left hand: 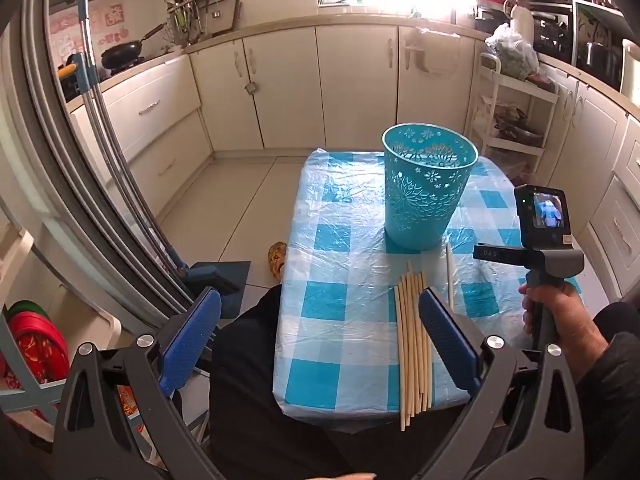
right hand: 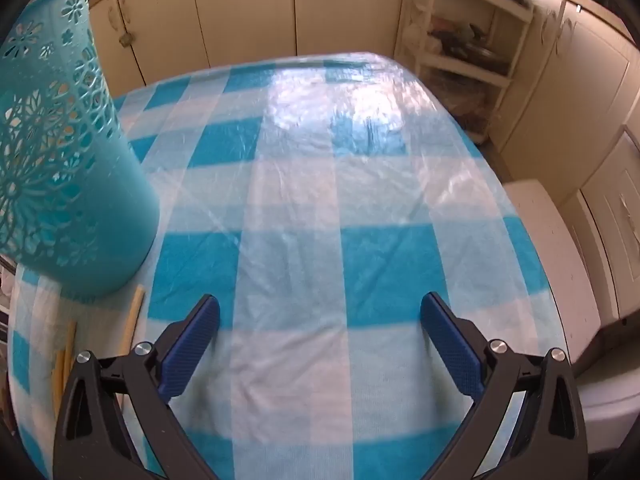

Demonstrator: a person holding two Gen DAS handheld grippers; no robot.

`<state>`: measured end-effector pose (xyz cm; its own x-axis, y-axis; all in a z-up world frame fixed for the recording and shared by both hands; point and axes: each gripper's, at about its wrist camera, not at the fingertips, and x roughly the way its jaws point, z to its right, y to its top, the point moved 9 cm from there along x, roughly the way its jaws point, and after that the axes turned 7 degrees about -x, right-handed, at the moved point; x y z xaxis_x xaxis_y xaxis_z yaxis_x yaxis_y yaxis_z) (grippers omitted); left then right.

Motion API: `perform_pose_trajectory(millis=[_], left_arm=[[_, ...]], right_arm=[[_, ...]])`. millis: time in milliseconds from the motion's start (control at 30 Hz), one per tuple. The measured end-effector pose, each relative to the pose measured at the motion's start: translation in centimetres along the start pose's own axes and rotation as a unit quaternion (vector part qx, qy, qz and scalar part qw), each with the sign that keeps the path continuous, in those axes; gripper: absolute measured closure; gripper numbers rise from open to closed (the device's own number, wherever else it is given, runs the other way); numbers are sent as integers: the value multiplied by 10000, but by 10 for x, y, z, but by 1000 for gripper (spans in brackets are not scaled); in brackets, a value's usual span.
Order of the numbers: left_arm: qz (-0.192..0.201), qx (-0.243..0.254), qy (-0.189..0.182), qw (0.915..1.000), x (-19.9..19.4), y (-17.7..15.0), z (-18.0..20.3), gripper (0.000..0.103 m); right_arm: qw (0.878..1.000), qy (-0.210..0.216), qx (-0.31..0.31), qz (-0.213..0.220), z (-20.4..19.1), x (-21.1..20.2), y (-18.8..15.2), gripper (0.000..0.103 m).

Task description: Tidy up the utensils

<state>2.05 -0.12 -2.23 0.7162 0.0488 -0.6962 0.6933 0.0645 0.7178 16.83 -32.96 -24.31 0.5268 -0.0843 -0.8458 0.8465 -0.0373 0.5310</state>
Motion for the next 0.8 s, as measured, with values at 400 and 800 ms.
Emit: perform_pose_trajectory(millis=[400,800], left_arm=[[236,-138,-275,9992,-54,-22,1,8],[848,-523,-481,9939,-124,-22,-17,8]], right_arm=[[9704,430,-278,2358,-44,-274,-54,6],[9442,612,-219,3228,-65,-396,-113,6]])
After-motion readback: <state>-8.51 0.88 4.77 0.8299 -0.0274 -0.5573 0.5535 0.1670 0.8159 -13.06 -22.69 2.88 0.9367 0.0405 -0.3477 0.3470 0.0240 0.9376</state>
